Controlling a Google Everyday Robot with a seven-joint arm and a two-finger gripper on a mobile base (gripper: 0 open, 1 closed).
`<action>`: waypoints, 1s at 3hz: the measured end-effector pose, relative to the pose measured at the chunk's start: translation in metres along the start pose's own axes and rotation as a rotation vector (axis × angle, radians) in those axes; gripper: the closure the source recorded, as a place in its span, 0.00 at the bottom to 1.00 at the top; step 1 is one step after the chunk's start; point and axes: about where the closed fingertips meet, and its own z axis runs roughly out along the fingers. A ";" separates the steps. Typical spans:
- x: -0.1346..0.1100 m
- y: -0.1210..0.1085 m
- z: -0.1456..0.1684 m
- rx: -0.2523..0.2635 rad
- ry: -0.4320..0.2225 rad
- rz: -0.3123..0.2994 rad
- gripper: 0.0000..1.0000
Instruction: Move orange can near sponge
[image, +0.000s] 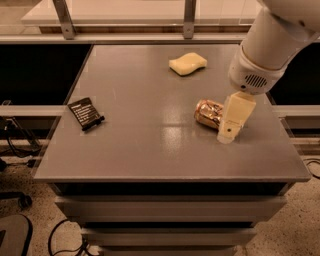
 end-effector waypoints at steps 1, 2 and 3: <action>0.005 -0.015 0.033 -0.036 0.037 0.020 0.00; 0.016 -0.025 0.055 -0.054 0.060 0.051 0.16; 0.023 -0.034 0.066 -0.059 0.065 0.074 0.39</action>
Offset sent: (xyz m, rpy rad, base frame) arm 0.0477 -0.0311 -0.0797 -0.0385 0.1155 -0.0906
